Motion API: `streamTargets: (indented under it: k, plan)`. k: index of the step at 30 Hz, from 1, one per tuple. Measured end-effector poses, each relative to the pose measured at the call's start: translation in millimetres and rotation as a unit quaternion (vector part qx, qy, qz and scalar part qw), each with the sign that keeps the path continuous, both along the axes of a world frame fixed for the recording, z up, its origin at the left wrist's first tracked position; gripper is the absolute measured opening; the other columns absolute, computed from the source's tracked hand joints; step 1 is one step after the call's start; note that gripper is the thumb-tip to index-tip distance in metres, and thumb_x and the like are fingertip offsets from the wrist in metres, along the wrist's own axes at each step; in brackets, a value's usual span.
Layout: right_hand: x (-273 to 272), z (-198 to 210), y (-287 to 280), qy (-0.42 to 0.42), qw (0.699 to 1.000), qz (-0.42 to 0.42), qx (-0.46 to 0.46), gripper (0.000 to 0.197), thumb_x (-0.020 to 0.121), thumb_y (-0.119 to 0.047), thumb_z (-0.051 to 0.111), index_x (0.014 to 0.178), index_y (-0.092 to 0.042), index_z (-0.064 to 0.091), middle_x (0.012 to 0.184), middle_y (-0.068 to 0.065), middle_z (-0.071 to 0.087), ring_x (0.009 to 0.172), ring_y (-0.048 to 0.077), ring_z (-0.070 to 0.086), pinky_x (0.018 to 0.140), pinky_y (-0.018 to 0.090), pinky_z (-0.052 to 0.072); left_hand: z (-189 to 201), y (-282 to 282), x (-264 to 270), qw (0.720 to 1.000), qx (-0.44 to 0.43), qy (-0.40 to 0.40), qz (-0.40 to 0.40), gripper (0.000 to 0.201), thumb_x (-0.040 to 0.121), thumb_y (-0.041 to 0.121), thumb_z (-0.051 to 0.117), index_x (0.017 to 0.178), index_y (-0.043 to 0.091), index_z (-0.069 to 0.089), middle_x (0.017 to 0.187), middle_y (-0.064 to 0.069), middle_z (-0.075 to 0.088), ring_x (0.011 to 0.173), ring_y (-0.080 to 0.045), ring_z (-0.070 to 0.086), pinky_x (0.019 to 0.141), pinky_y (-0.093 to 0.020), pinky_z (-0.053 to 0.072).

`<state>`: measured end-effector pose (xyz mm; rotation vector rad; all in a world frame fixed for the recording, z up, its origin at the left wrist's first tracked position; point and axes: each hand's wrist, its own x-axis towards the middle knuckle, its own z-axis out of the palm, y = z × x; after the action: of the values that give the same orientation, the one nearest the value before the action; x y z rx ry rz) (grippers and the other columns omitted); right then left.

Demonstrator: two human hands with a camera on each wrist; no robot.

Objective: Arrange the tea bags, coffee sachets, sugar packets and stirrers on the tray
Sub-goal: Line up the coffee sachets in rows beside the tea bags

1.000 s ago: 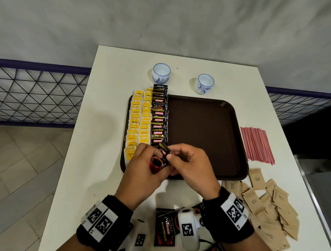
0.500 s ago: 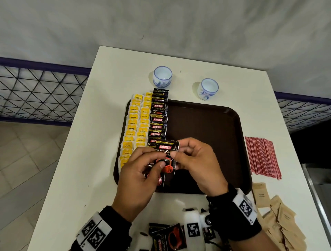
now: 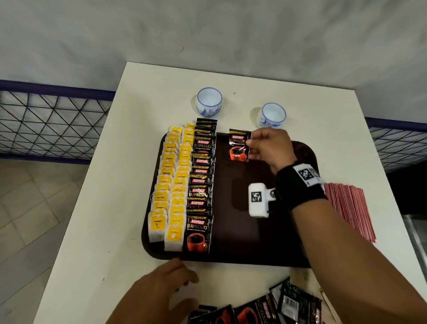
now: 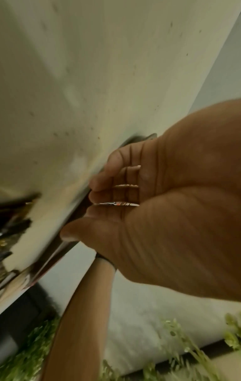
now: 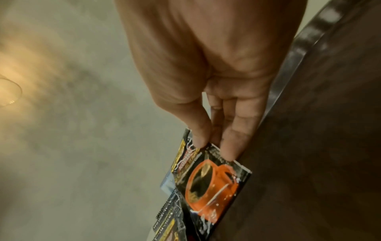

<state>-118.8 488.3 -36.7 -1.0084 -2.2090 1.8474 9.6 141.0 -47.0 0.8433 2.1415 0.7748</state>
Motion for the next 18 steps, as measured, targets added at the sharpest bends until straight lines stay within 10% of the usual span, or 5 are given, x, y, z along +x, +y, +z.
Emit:
streamTargets:
  k: [2, 4, 18]
  plan:
    - [-10.2, -3.2, -2.1, -0.011, 1.000, 0.007, -0.002, 0.022, 0.086, 0.008, 0.068, 0.077, -0.011, 0.061, 0.067, 0.005, 0.061, 0.049, 0.013, 0.058, 0.052, 0.029, 0.058, -5.9, -1.9, 5.5, 1.000, -0.011, 0.018, -0.020, 0.066, 0.069, 0.082, 0.033, 0.128, 0.057, 0.049, 0.115, 0.039, 0.035, 0.104, 0.022, 0.042, 0.086, 0.003, 0.033]
    - [-17.7, -6.0, -5.8, -0.017, 1.000, 0.009, 0.003, 0.023, 0.086, 0.007, 0.067, 0.076, -0.012, 0.060, 0.065, 0.006, 0.061, 0.045, 0.011, 0.057, 0.052, 0.029, 0.058, -16.9, -3.9, 12.8, 0.998, -0.024, 0.046, -0.042, 0.057, 0.084, 0.070, 0.041, 0.137, 0.052, 0.042, 0.123, 0.028, 0.034, 0.110, 0.015, 0.043, 0.086, 0.003, 0.033]
    - [-38.5, -16.3, -13.1, -0.069, 0.991, 0.018, 0.112, 0.013, 0.088, -0.008, 0.068, 0.081, -0.016, 0.062, 0.067, 0.005, 0.065, 0.043, 0.016, 0.064, 0.049, 0.031, 0.055, -60.5, -1.9, 34.3, 0.981, -0.006, 0.156, -0.119, 0.028, 0.100, 0.059, 0.026, 0.110, 0.051, 0.050, 0.095, 0.018, 0.051, 0.068, 0.007, 0.057, 0.057, -0.003, 0.047]
